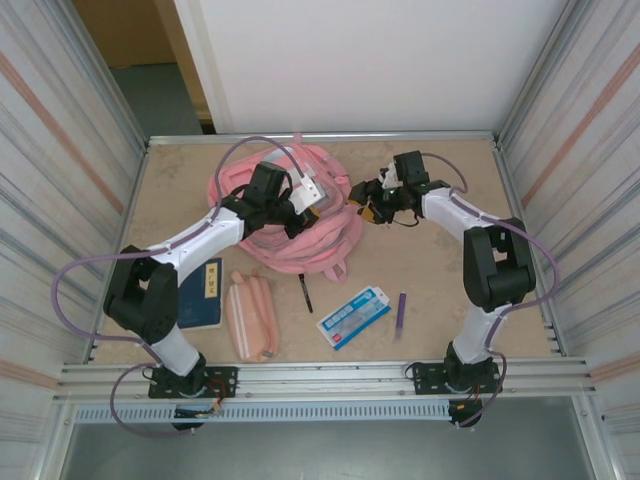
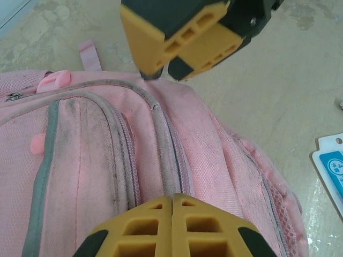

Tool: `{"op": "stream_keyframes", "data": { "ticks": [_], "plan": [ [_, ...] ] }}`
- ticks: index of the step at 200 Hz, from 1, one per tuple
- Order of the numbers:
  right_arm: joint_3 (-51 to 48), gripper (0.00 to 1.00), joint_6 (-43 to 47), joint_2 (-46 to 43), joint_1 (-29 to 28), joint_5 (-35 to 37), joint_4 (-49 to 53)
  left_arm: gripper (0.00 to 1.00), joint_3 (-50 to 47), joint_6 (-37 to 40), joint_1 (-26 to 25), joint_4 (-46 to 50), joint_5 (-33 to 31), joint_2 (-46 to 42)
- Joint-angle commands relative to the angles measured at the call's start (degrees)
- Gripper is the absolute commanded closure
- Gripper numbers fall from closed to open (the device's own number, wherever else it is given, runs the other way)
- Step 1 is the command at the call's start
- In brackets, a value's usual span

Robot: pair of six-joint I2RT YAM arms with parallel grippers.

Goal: Pack the student bag

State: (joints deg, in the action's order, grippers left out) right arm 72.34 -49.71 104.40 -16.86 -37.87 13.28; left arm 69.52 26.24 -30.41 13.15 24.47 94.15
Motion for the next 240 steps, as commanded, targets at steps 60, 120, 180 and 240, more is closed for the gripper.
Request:
{"op": "stream_keyframes", "data": {
  "ticks": [60,120,180,240],
  "plan": [
    [-4.92,1.0,-8.93,-0.91,-2.41,-2.93,-10.52,1.0,1.41,2.13,0.38,-2.44,3.66,-2.17],
    [-11.66,1.0,-13.13,-11.25,-1.41,0.28,-14.5,1.0,14.14,1.44,4.42,1.81,-0.55,7.0],
    [-17.52,1.0,-13.48,-19.63,-5.67,9.15,-12.23,1.0,19.56,-5.85,3.15,-1.63,-13.78,13.73],
    [-14.68,1.0,-18.92,-12.83,-9.27,13.64,-17.12,0.53,18.24,-30.37,4.86,2.53,-11.61,8.89]
  ]
}}
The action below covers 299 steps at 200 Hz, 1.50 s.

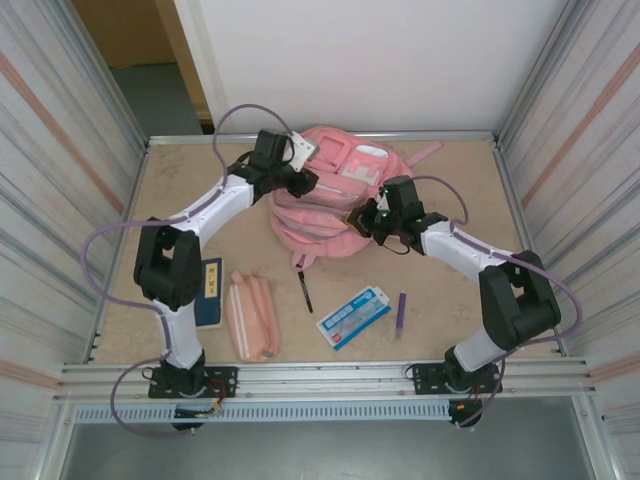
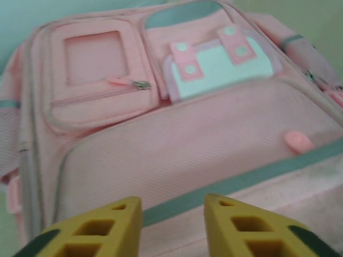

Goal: Pack the student bag

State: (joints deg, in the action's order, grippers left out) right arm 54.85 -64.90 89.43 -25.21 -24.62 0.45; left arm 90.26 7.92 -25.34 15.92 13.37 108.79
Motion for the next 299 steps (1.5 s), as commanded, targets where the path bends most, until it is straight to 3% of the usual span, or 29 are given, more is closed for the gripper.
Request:
{"op": "stream_keyframes", "data": {
  "ticks": [1,21,27,39,69,90,108,136,146,169,186,215,251,266,299],
  "plan": [
    [2.89,1.0,-3.78,2.24,-0.99,0.42,-4.3,0.51,-2.79,-12.4,-0.22,-0.09,-0.57,-5.9],
    [4.4,1.0,-3.74,4.22,-2.41,0.32,-4.32,0.47,-9.22,-21.07,-0.19,2.45,-0.97,-11.84],
    [4.51,0.93,-3.5,4.66,-2.72,0.36,-4.23,0.37,-11.33,-23.7,-0.21,3.57,-1.46,-13.42],
    [4.39,0.77,-2.76,5.33,-3.02,-0.63,-4.14,0.36,-15.23,-29.53,-0.15,5.81,-2.6,-16.15],
    [4.46,0.69,11.19,2.88,0.89,-2.59,6.39,0.35,-24.55,-37.89,-0.83,6.75,-1.09,-21.0],
    [3.06,0.54,19.72,-1.03,5.16,-5.07,12.59,0.34,-29.49,-44.74,-0.51,7.45,-1.59,-22.96],
    [1.71,0.45,25.96,-5.05,8.56,-5.51,16.67,0.34,-32.44,-46.41,-0.34,5.35,-1.84,-23.19],
    [2.11,0.41,34.65,-9.27,14.9,1.08,24.14,0.35,-32.0,-47.87,-0.41,3.96,-1.92,-21.22],
    [1.93,0.37,38.84,-9.03,17.11,-0.2,23.98,0.35,-30.97,-48.21,-0.65,4.29,-2.81,-20.53],
    [4.13,0.4,45.17,-4.62,19.69,1.17,26.01,0.36,-29.04,-48.53,-2.14,4.23,-4.93,-18.88],
    [4.72,0.42,46.35,-1.29,21.68,0.93,24.75,0.37,-26.76,-44.54,-4.89,3.33,-3.94,-17.08],
    [4.96,0.44,44.6,2.57,24.76,-1.57,22.32,0.36,-17.08,-36.23,-12.25,11.12,-9.45,-14.27],
    [3.22,0.39,42.87,0.58,25.64,-0.85,22.05,0.29,-7.07,-10.73,-20.19,13.58,-16.68,-8.08],
    [2.72,0.38,42.42,-0.55,26.17,-1.04,22.65,0.19,-1.75,-9.86,-20.29,16.06,-22.07,-3.73],
    [1.25,0.37,42.27,-3.33,27.01,-0.51,22.98,0.18,13.17,-7.33,-19.75,23.7,-27.48,8.65]
  ]
}}
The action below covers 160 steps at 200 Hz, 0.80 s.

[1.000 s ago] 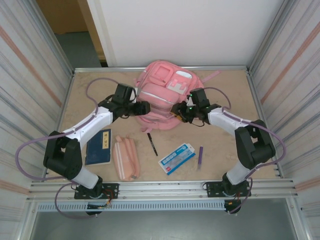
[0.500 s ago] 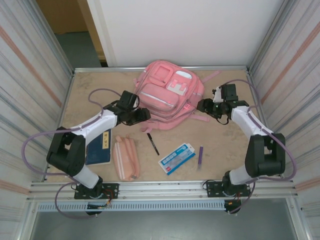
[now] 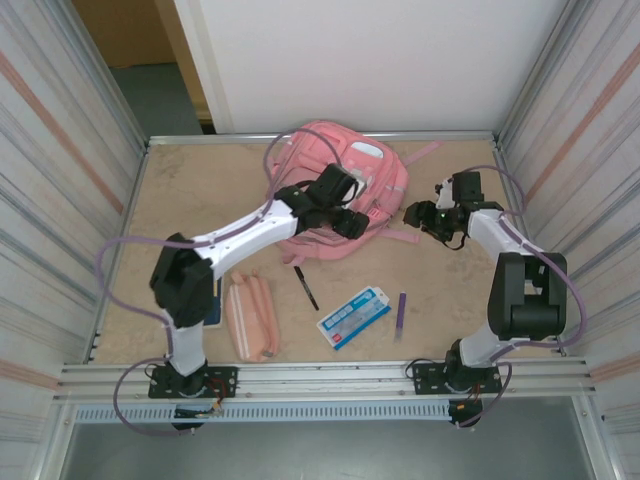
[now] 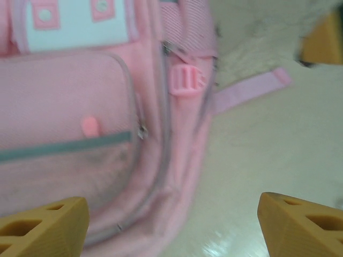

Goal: Pack the student bag

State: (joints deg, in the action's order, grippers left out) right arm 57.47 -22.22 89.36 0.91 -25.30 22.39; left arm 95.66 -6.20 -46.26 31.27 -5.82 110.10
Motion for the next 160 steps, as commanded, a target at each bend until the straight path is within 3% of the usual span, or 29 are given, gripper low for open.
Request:
{"op": "stream_keyframes", "data": {
  "ticks": [1,59,78,92,105,120,146,160],
  "plan": [
    [-1.39,0.37,-0.44,-3.29,0.96,0.12,1.06,0.18,8.27,6.85,1.17,8.54,-8.4,7.72],
    [-1.83,0.37,-1.11,-5.39,1.64,-3.36,1.51,0.21,18.69,2.64,1.88,11.18,-14.48,21.3],
    [-2.27,0.37,-1.42,-4.78,1.7,-4.38,0.98,0.25,20.15,3.04,1.96,11.09,-13.0,23.28],
    [-2.33,0.36,-1.42,-3.39,1.72,-4.24,0.34,0.38,20.71,3.37,2.01,11.1,-12.25,24.38],
    [-1.59,0.36,-0.97,-1.38,1.76,-4.75,0.59,0.62,20.8,4.4,2.33,11.1,-7.94,24.72],
    [-0.59,0.36,-0.02,1.24,1.67,-6.38,0.41,0.82,20.67,5.0,2.91,11.31,-2.49,23.03],
    [1.59,0.35,1.58,5.78,1.67,-9.5,-0.19,1.0,17.43,7.63,2.56,8.89,-1.85,17.07],
    [2.29,0.35,2.19,7.7,1.51,-11.16,-1.28,1.0,16.69,7.75,3.12,8.35,0.03,13.9]
  ]
}}
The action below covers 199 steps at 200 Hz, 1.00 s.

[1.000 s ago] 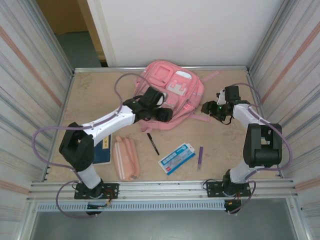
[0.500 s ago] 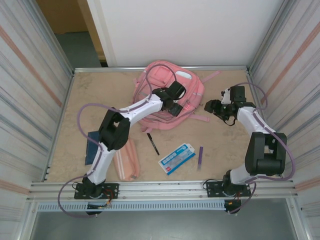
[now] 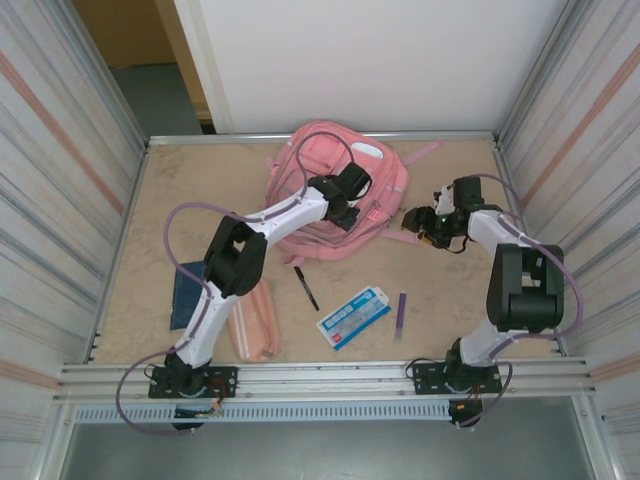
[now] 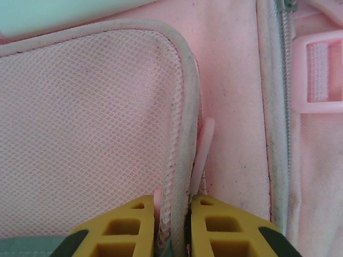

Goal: Pack the student bag

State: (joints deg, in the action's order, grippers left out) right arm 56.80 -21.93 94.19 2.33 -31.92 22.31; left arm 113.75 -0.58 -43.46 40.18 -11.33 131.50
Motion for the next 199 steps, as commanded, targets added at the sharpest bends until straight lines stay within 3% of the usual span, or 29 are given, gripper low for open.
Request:
{"op": "stream_keyframes", "data": {
  "ticks": [1,33,51,82,114,144,164,199],
  "plan": [
    [3.06,0.35,1.99,2.99,0.07,-4.72,-1.29,1.0,-1.42,2.19,0.4,-0.6,5.62,-7.67],
    [5.76,0.36,4.22,7.21,-0.62,-8.79,-2.49,1.0,-1.88,6.11,0.49,-1.22,8.03,-13.85],
    [6.07,0.49,5.83,8.48,-2.15,-10.68,-4.3,1.0,-1.17,7.64,0.88,-0.33,10.39,-15.82],
    [3.08,0.51,8.3,8.12,-4.47,-13.23,-9.58,1.0,-0.79,8.88,2.31,0.85,12.17,-18.26],
    [-1.15,0.6,9.1,4.6,-4.7,-16.47,-14.86,1.0,-1.66,10.73,3.96,0.64,15.87,-20.35],
    [-2.22,0.57,9.8,1.33,-4.96,-16.5,-14.26,1.0,-1.25,11.51,4.09,0.35,14.68,-21.02],
    [-3.99,0.38,8.52,-0.5,-5.78,-14.59,-12.66,1.0,-1.22,11.52,4.42,-0.64,12.84,-20.76],
    [-6.8,0.39,11.15,-1.08,-7.32,-9.85,-10.0,1.0,-1.71,12.05,4.87,-1.54,14.76,-20.86]
  ]
}}
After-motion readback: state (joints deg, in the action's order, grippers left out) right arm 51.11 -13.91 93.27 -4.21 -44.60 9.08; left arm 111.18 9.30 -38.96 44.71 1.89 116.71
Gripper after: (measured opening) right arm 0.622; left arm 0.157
